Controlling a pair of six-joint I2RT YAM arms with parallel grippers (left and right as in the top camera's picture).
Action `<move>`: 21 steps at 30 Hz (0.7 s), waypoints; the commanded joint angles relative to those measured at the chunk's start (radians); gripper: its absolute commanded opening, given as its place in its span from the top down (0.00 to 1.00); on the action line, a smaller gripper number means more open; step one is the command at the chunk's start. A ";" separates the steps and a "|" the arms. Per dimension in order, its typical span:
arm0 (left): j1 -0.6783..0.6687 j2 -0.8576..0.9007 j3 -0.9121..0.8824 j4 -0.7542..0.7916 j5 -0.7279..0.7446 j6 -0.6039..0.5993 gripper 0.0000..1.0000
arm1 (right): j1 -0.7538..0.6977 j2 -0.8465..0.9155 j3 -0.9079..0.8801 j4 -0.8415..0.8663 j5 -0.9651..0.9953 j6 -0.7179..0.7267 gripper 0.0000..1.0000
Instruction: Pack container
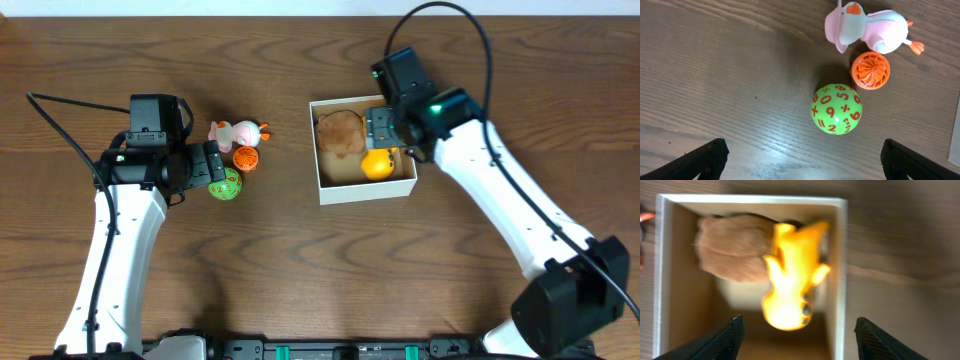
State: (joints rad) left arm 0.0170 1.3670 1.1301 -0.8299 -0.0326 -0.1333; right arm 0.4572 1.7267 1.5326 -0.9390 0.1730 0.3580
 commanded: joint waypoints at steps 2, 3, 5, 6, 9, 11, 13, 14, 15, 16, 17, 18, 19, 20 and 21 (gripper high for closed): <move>0.000 -0.002 0.024 0.000 -0.005 0.008 0.02 | -0.080 -0.037 0.014 -0.050 0.114 -0.010 0.27; 0.000 -0.002 0.024 0.000 -0.005 0.008 0.02 | -0.112 -0.037 0.014 -0.066 0.119 0.000 0.27; 0.000 -0.002 0.024 0.000 -0.005 0.008 0.02 | -0.168 -0.037 0.014 -0.086 0.110 0.020 0.19; 0.000 -0.002 0.024 0.000 -0.005 0.008 0.02 | -0.203 -0.037 0.014 -0.098 0.101 0.032 0.16; 0.000 -0.002 0.024 0.000 -0.004 0.008 0.02 | -0.304 -0.037 0.014 -0.122 0.040 0.036 0.11; 0.000 -0.002 0.024 0.001 -0.004 0.006 0.02 | -0.373 -0.037 0.014 -0.134 -0.019 0.038 0.07; -0.001 -0.002 0.024 0.012 0.001 -0.031 0.02 | -0.435 -0.037 0.014 -0.147 -0.082 0.039 0.04; 0.000 -0.002 0.024 0.007 0.012 -0.070 0.02 | -0.466 -0.037 0.014 -0.155 -0.118 0.039 0.04; 0.000 -0.002 0.024 0.000 0.030 -0.093 0.02 | -0.496 -0.037 0.014 -0.163 -0.150 0.042 0.01; 0.000 -0.002 0.024 0.000 0.050 -0.115 0.02 | -0.525 -0.037 0.013 -0.170 -0.176 0.042 0.01; -0.001 -0.002 0.024 0.000 0.066 -0.125 0.02 | -0.547 -0.037 0.011 -0.174 -0.193 0.043 0.01; 0.000 -0.002 0.024 0.002 0.073 -0.123 0.02 | -0.572 -0.037 0.011 -0.180 -0.206 0.046 0.01; 0.000 -0.002 0.024 0.010 0.073 -0.120 0.02 | -0.591 -0.037 0.011 -0.184 -0.214 0.046 0.01; 0.000 -0.001 0.024 0.023 0.073 -0.099 0.02 | -0.612 -0.037 0.010 -0.193 -0.216 0.046 0.01; 0.000 0.000 0.024 0.038 0.074 -0.074 0.02 | -0.626 -0.037 0.010 -0.200 -0.216 0.047 0.01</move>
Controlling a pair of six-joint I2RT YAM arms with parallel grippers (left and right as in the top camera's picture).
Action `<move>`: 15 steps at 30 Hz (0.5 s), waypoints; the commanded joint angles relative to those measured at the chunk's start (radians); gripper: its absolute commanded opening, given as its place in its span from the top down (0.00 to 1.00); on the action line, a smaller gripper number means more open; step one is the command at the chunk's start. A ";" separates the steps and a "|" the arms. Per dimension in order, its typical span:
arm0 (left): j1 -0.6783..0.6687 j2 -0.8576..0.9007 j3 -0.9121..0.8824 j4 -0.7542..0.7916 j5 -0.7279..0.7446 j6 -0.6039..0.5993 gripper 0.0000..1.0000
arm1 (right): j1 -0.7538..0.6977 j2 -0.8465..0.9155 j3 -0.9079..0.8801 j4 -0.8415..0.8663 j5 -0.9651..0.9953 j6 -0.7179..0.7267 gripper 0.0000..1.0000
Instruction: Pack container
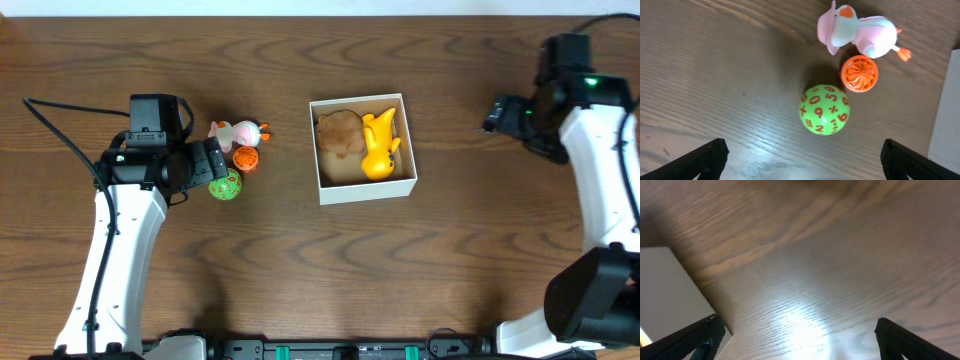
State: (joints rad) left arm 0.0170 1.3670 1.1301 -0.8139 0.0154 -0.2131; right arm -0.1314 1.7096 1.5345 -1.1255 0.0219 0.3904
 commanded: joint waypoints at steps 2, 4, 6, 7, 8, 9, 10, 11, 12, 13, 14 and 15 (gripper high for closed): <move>-0.001 0.008 0.027 0.045 0.030 0.040 0.04 | -0.062 -0.020 0.008 -0.031 -0.064 0.016 0.01; 0.000 0.032 0.044 0.048 0.030 0.068 0.05 | -0.077 -0.020 0.008 -0.043 -0.064 0.016 0.01; -0.002 0.075 0.084 0.042 0.031 0.090 0.05 | -0.083 -0.020 0.008 -0.047 -0.064 0.016 0.01; -0.004 0.105 0.113 0.036 0.032 0.103 0.04 | -0.082 -0.020 0.008 -0.046 -0.064 0.016 0.01; -0.008 0.139 0.144 0.030 0.039 0.121 0.04 | -0.082 -0.020 0.008 -0.045 -0.064 0.016 0.01; -0.011 0.171 0.172 0.028 0.047 0.136 0.04 | -0.082 -0.020 0.008 -0.045 -0.064 0.016 0.01; -0.016 0.206 0.200 0.026 0.048 0.146 0.04 | -0.082 -0.020 0.008 -0.046 -0.064 0.017 0.01; -0.023 0.248 0.233 0.025 0.048 0.159 0.05 | -0.082 -0.020 0.008 -0.046 -0.064 0.016 0.01; -0.026 0.284 0.261 0.025 0.048 0.170 0.05 | -0.082 -0.020 0.008 -0.046 -0.064 0.017 0.01; -0.028 0.325 0.290 0.027 0.045 0.184 0.07 | -0.082 -0.020 0.008 -0.050 -0.064 0.016 0.01; -0.027 0.362 0.314 0.032 0.040 0.191 0.09 | -0.082 -0.020 0.008 -0.054 -0.064 0.017 0.01; -0.025 0.393 0.332 0.038 0.034 0.193 0.10 | -0.082 -0.020 0.008 -0.059 -0.064 0.017 0.01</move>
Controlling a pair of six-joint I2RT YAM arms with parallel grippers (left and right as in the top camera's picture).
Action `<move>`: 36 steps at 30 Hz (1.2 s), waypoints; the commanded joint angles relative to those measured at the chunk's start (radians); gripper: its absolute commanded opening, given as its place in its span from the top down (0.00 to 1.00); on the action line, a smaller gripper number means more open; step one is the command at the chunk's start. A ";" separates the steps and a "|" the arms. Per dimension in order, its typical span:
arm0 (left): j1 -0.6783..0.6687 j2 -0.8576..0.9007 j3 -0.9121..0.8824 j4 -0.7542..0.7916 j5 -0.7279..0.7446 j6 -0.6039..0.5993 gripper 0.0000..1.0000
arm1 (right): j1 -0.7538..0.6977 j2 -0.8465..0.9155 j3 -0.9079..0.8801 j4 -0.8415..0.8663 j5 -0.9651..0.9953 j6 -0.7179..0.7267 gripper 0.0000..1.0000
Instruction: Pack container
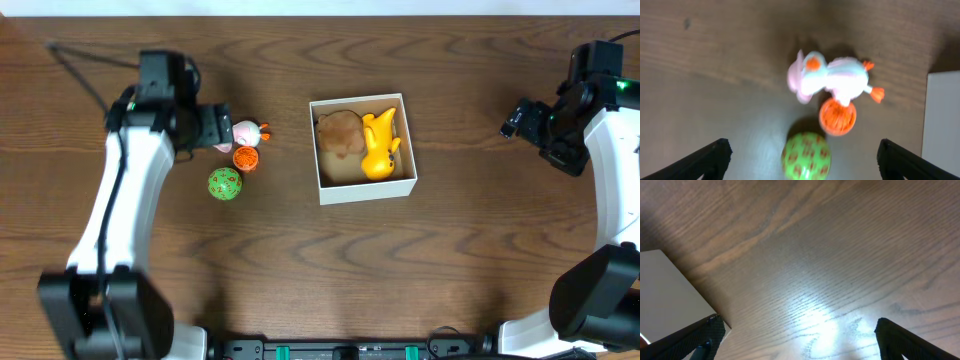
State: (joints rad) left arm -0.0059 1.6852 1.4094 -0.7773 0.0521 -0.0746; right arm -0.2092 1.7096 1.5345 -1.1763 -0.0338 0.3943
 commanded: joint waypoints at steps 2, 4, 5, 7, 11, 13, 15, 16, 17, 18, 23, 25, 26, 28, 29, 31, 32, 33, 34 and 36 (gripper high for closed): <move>0.008 0.127 0.072 0.023 -0.010 0.055 0.15 | -0.002 -0.020 0.008 -0.022 -0.008 0.013 0.01; 0.020 0.162 0.072 0.056 -0.007 0.047 0.16 | 0.000 -0.020 0.008 -0.029 -0.008 0.013 0.01; 0.026 0.180 0.072 0.074 0.002 0.040 0.18 | 0.000 -0.020 0.008 -0.030 -0.008 0.013 0.01; 0.037 0.211 0.072 0.100 0.035 0.040 0.21 | 0.000 -0.020 0.008 -0.029 -0.008 0.013 0.01; 0.055 0.282 0.072 0.134 0.055 0.041 0.21 | 0.000 -0.020 0.008 -0.029 -0.008 0.013 0.01; 0.060 0.319 0.072 0.156 0.090 0.041 0.21 | 0.000 -0.020 0.008 -0.029 -0.008 0.013 0.01; 0.062 0.349 0.072 0.175 0.114 0.041 0.21 | 0.000 -0.020 0.008 -0.029 -0.008 0.013 0.01; 0.062 0.360 0.072 0.182 0.124 0.041 0.21 | 0.000 -0.020 0.008 -0.029 -0.007 0.013 0.01; 0.062 0.372 0.072 0.185 0.129 0.041 0.22 | 0.000 -0.020 0.008 -0.029 -0.006 0.012 0.01; 0.062 0.382 0.072 0.189 0.132 0.041 0.24 | 0.000 -0.020 0.008 -0.030 -0.002 0.012 0.01; 0.062 0.414 0.072 0.196 0.136 0.042 0.42 | 0.000 -0.020 0.008 -0.037 0.008 0.012 0.01; 0.062 0.414 0.072 0.196 0.139 0.042 0.55 | 0.000 -0.020 0.008 -0.040 0.008 0.012 0.01; 0.062 0.413 0.072 0.196 0.145 0.041 0.62 | 0.000 -0.020 0.008 -0.041 0.007 0.012 0.01; 0.062 0.411 0.072 0.192 0.147 0.041 0.73 | 0.000 -0.020 0.008 -0.044 0.007 0.012 0.01; 0.062 0.409 0.072 0.189 0.147 0.041 0.76 | 0.000 -0.020 0.008 -0.046 0.007 0.012 0.01; 0.062 0.396 0.073 0.182 0.147 0.042 0.79 | 0.000 -0.020 0.008 -0.049 0.008 0.012 0.01; 0.062 0.386 0.074 0.176 0.147 0.044 0.80 | 0.000 -0.020 0.008 -0.051 0.008 0.012 0.01; 0.062 0.372 0.076 0.172 0.146 0.045 0.81 | 0.000 -0.020 0.008 -0.054 0.007 0.012 0.01; 0.061 0.349 0.082 0.162 0.146 0.053 0.81 | 0.000 -0.020 0.008 -0.056 0.007 0.012 0.01; 0.059 0.302 0.095 0.142 0.146 0.060 0.86 | 0.000 -0.020 0.008 -0.059 0.008 0.009 0.01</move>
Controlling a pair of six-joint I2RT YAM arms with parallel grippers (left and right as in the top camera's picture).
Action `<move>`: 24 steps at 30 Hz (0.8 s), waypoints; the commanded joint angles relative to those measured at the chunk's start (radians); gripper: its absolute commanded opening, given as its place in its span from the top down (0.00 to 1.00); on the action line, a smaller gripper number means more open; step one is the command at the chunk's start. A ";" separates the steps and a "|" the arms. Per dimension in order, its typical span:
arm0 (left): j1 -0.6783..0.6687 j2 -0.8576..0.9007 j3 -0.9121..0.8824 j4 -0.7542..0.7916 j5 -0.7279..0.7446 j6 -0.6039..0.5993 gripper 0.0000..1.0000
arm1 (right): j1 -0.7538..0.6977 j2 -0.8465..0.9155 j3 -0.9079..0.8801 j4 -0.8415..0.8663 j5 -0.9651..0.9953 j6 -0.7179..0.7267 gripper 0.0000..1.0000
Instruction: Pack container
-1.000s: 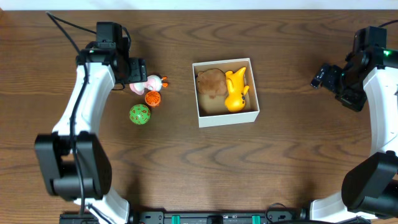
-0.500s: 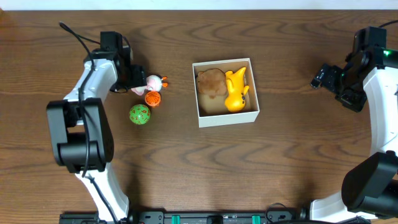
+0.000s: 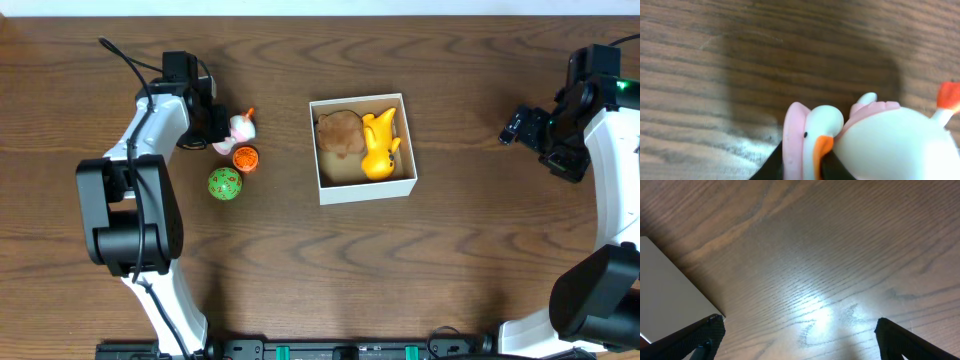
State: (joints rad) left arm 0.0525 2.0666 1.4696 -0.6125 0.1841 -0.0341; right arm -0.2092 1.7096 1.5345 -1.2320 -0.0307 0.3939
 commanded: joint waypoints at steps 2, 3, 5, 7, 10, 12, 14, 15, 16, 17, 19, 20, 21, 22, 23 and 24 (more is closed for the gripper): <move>-0.004 -0.143 0.054 -0.048 0.014 0.019 0.86 | 0.000 -0.020 0.008 -0.004 0.005 0.009 0.01; -0.007 -0.178 0.063 -0.061 0.014 0.019 0.86 | 0.000 -0.020 0.008 -0.005 0.004 0.009 0.01; -0.023 -0.259 0.075 -0.089 0.014 0.019 0.86 | 0.000 -0.020 0.008 -0.007 0.004 0.009 0.01; -0.049 -0.342 0.075 -0.113 0.014 0.019 0.86 | 0.000 -0.020 0.008 -0.007 0.004 0.009 0.01; -0.111 -0.443 0.075 -0.169 0.014 0.019 0.87 | 0.000 -0.020 0.008 -0.006 0.005 0.009 0.01; -0.169 -0.485 0.075 -0.204 0.014 0.018 0.88 | 0.000 -0.020 0.008 -0.006 0.004 0.009 0.01; -0.231 -0.501 0.075 -0.226 0.014 -0.002 0.88 | 0.000 -0.020 0.008 -0.006 0.005 0.009 0.01; -0.262 -0.502 0.075 -0.233 0.014 -0.012 0.88 | 0.000 -0.020 0.008 -0.006 0.005 0.009 0.01; -0.293 -0.501 0.074 -0.237 0.014 -0.025 0.87 | 0.000 -0.020 0.008 -0.006 0.005 0.009 0.01; -0.329 -0.497 0.073 -0.240 0.013 -0.040 0.88 | 0.000 -0.020 0.008 -0.006 0.005 0.009 0.01; -0.391 -0.491 0.072 -0.239 0.004 -0.066 0.88 | 0.000 -0.020 0.008 -0.006 0.004 0.009 0.01; -0.430 -0.484 0.072 -0.239 -0.014 -0.086 0.88 | 0.000 -0.020 0.008 -0.006 0.004 0.009 0.01; -0.457 -0.479 0.072 -0.239 -0.035 -0.104 0.88 | 0.000 -0.020 0.008 -0.006 0.005 0.009 0.01; -0.487 -0.471 0.072 -0.240 -0.061 -0.119 0.88 | 0.000 -0.020 0.008 -0.006 0.005 0.009 0.01; -0.510 -0.462 0.071 -0.241 -0.080 -0.126 0.87 | 0.000 -0.020 0.008 -0.006 0.005 0.009 0.01; -0.534 -0.451 0.071 -0.245 -0.099 -0.138 0.87 | 0.000 -0.020 0.008 -0.006 0.005 0.009 0.01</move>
State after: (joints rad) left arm -0.4320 1.5993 1.5440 -0.8532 0.1535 -0.1101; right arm -0.2092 1.7096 1.5345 -1.2373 -0.0307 0.3939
